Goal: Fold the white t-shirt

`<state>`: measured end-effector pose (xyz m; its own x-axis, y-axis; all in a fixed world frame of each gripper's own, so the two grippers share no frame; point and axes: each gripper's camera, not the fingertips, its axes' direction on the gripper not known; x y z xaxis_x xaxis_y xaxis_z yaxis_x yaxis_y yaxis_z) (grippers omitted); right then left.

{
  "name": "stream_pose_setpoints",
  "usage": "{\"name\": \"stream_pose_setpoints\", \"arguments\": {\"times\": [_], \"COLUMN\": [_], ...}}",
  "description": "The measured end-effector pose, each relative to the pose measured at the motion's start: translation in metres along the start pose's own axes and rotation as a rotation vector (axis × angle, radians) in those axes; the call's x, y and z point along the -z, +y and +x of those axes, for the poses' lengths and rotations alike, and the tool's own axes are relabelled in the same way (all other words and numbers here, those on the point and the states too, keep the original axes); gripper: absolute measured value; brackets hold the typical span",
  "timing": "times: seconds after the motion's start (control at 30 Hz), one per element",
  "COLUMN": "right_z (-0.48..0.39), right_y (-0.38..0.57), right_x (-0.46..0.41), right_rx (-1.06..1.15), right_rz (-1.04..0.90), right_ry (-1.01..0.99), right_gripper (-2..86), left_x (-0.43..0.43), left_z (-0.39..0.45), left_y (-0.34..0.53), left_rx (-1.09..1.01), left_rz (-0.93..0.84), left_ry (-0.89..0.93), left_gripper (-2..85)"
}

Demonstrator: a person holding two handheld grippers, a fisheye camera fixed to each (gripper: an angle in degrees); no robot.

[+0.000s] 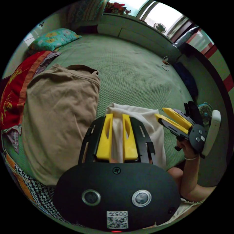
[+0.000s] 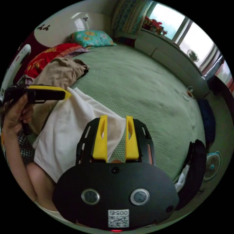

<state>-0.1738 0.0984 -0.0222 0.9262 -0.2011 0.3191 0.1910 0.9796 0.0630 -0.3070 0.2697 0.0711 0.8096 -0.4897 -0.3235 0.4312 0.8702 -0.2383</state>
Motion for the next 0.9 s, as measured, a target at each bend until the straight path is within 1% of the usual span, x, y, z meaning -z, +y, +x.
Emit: {"name": "stream_pose_setpoints", "arguments": {"times": [0.23, 0.33, 0.5, 0.67, 0.7, 0.77, 0.8, 0.87, 0.9], "right_z": [0.007, 0.016, 0.04, 0.058, 0.059, 0.064, 0.065, 0.065, 0.065], "right_y": [-0.008, -0.008, -0.002, 0.001, 0.001, -0.004, -0.004, -0.005, -0.005], "right_x": [-0.042, -0.039, -0.025, -0.036, -0.04, -0.059, -0.061, -0.061, -0.06], "right_rx": [-0.031, -0.088, -0.258, -0.352, -0.356, -0.367, -0.372, -0.342, -0.337], "right_rz": [-0.101, -0.066, 0.035, 0.053, 0.043, -0.044, -0.056, -0.015, -0.006], "right_ry": [-0.006, -0.017, -0.101, -0.043, -0.032, 0.005, 0.005, -0.072, -0.096], "right_gripper": [1.2, -1.2, -1.5, -1.2, -1.2, -0.9, -0.8, 0.0, 0.6], "left_x": [-0.019, -0.022, -0.019, -0.031, -0.034, -0.037, -0.04, -0.043, -0.043], "left_z": [-0.011, -0.019, -0.032, -0.041, -0.042, -0.043, -0.045, -0.046, -0.047], "left_y": [-0.027, -0.033, -0.039, -0.049, -0.052, -0.055, -0.058, -0.061, -0.062], "left_rx": [-0.029, -0.018, 0.005, 0.018, 0.019, 0.045, 0.061, 0.047, 0.044], "left_rz": [-0.015, 0.007, 0.089, 0.079, 0.076, 0.087, 0.078, 0.069, 0.079], "left_ry": [-0.035, -0.027, -0.033, -0.026, -0.041, -0.133, -0.197, -0.189, -0.127], "left_gripper": [3.0, 1.3, -0.3, -0.6, -0.6, -0.5, -0.4, -0.1, 0.2]}}
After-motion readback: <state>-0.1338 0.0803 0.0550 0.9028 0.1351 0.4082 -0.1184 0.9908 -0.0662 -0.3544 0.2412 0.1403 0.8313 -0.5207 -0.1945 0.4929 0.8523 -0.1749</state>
